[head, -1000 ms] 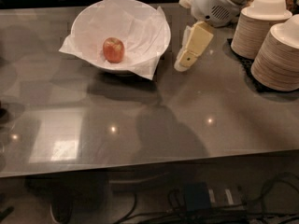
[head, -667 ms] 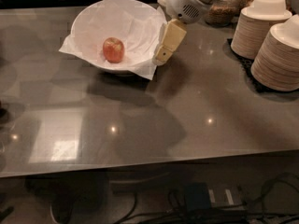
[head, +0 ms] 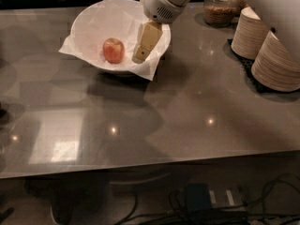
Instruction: Pick apple from white bowl
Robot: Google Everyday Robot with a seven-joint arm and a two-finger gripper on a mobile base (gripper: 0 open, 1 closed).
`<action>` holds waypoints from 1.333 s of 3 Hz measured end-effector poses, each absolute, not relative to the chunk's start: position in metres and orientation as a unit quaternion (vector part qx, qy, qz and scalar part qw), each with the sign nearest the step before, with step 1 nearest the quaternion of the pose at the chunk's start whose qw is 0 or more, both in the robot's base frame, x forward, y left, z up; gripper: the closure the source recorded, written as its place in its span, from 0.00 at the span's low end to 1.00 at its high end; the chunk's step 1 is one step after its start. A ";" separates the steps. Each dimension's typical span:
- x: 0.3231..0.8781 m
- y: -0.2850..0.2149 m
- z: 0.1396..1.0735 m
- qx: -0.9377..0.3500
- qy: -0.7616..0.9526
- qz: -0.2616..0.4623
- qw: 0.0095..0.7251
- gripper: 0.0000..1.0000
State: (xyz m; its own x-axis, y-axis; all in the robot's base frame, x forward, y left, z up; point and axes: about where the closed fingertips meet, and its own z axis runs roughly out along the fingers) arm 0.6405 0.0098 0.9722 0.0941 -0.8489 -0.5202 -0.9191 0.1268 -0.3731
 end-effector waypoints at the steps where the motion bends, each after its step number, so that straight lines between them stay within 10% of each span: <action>1: 0.660 0.011 0.969 -0.658 0.660 0.049 0.359 0.00; 4: 0.736 0.045 0.930 -0.645 0.638 0.093 0.409 0.28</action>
Offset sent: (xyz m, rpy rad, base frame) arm 0.0934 0.0177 -0.0219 0.1705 -0.1293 0.0317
